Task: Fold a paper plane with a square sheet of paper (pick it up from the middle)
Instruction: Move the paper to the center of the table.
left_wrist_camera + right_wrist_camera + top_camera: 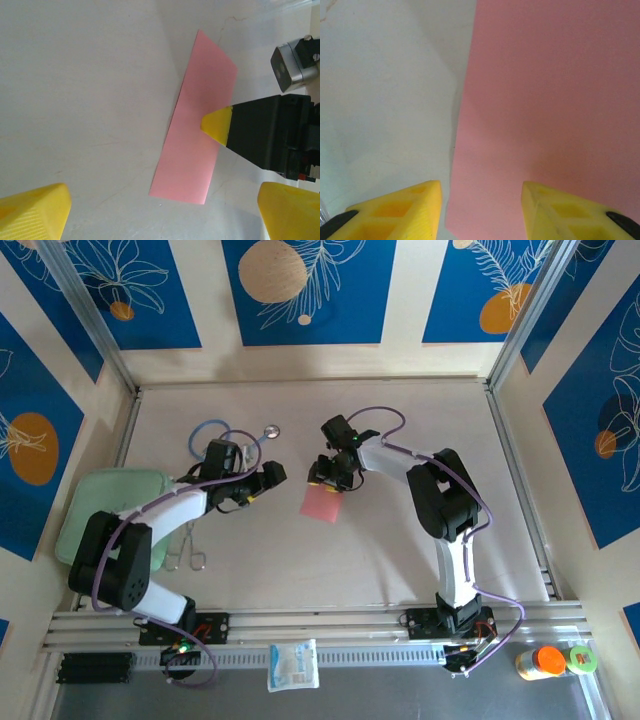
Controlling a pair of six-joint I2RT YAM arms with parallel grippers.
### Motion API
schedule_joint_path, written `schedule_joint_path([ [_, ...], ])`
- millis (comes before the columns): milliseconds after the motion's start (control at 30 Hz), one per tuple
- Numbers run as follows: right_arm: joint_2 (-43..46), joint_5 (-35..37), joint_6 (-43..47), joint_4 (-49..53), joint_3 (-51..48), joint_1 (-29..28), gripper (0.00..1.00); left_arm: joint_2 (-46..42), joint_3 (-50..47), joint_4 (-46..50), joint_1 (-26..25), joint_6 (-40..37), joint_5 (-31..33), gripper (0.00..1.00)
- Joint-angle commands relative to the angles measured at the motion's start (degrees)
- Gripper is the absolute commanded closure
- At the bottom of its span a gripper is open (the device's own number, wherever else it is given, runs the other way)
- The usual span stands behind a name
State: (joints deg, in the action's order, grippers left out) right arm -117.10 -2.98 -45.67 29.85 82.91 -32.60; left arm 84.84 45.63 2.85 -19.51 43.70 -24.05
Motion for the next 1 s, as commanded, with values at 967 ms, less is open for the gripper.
schedule_joint_path([
  [967,10.98,-3.51,0.79,-8.47,-14.83,-0.05,0.61,5.06,-3.28,0.26,-11.00,5.77,-1.06,0.36],
])
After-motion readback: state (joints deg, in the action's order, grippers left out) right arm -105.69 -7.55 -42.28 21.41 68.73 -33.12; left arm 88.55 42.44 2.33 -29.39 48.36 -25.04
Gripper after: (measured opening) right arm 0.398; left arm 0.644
